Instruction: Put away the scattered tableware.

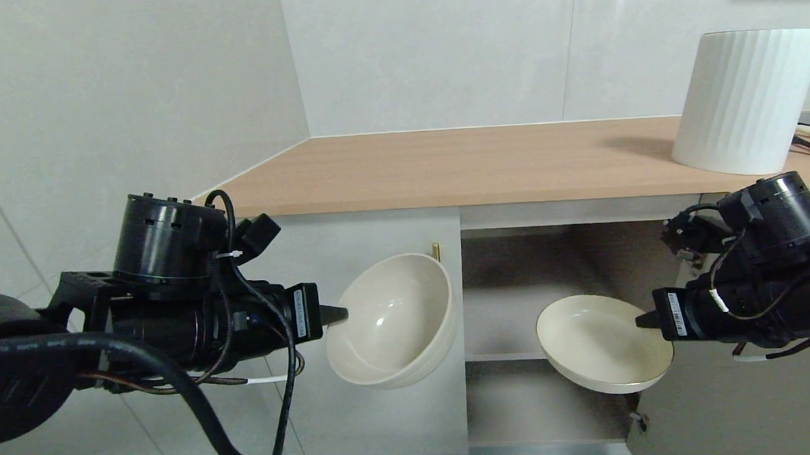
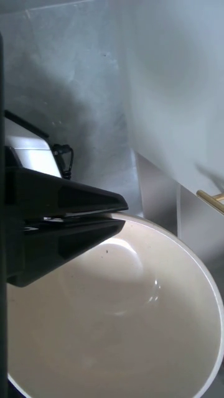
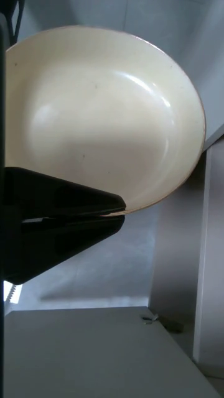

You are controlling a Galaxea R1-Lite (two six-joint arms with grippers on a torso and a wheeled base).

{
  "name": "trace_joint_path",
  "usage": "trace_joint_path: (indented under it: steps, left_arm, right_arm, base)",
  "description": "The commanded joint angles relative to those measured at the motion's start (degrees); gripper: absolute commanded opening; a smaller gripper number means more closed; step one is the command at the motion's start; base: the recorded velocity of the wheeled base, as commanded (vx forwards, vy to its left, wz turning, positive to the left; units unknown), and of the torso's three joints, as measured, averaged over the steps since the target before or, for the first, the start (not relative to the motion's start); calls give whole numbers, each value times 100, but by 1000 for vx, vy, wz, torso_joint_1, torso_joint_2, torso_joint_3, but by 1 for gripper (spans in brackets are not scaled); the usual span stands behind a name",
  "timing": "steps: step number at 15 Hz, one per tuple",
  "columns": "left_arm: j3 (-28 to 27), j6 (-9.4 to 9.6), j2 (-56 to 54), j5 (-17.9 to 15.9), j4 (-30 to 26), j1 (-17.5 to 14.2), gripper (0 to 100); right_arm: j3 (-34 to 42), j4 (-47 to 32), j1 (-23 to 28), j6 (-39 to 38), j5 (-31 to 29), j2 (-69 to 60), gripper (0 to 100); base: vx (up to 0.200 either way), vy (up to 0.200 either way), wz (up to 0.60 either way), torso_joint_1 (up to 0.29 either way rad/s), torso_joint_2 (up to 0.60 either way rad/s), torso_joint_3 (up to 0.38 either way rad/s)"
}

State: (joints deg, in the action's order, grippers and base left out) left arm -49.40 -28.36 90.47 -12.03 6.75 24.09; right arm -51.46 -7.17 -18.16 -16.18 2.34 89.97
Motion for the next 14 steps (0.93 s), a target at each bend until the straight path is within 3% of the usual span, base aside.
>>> trace_joint_path:
  steps: [1, 5, 9, 14]
  left_arm:
    - [0, -3, 15, -1, 1, -1, 0]
    - [0, -12, 94, 8, 1, 52, 0]
    - [0, -12, 94, 8, 1, 52, 0]
    - [0, -12, 147, 8, 1, 61, 0]
  right_arm:
    - [-14, 137, -3, -8, -32, 249, 0]
    - [-66, 726, -3, -87, -392, 1515, 0]
    - [-391, 1191, 59, -738, -410, 2596, 0]
    - [-1701, 1209, 199, -1256, -788, 4205, 0]
  base:
    - [0, 0, 0, 0, 0, 0]
    - [0, 0, 0, 0, 0, 0]
    - [0, 0, 0, 0, 0, 0]
    - [0, 0, 0, 0, 0, 0]
